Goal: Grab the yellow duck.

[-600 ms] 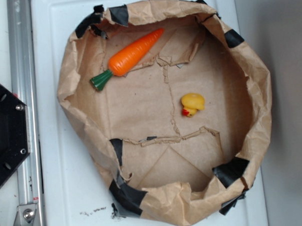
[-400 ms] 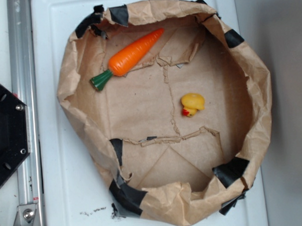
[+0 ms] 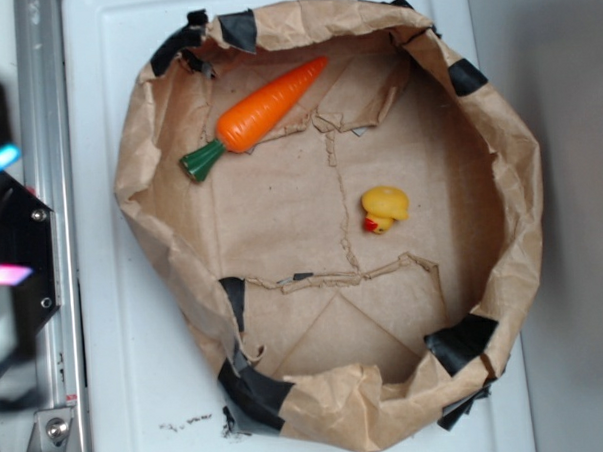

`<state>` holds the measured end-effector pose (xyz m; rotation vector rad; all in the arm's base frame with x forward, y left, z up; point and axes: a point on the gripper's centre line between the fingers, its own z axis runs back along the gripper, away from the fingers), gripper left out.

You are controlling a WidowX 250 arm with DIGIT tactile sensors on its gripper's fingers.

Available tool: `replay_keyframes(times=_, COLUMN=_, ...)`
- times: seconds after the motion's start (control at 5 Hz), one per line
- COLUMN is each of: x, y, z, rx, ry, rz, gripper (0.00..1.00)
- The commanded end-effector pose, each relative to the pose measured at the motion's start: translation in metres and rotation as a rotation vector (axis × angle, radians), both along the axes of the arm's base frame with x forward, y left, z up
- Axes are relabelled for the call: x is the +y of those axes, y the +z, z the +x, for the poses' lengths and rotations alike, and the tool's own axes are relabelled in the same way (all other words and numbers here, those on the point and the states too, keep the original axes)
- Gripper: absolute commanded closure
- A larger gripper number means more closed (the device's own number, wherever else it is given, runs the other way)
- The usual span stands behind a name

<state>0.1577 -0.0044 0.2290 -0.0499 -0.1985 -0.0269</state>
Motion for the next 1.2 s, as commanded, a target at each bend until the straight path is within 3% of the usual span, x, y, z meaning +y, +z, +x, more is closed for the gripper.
replay_keyframes(times=0.0, x=0.013, y=-0.045, z=0.08, rx=-0.122, ry=-0.067, rz=0.031, gripper=0.0)
replay_keyframes(times=0.2, x=0.021, y=-0.086, z=0.102, rx=-0.043, ry=-0.082, rz=0.034, gripper=0.0)
replay_keyframes(times=1.0, x=0.021, y=-0.086, z=0.102, rx=-0.043, ry=-0.082, rz=0.034, gripper=0.0)
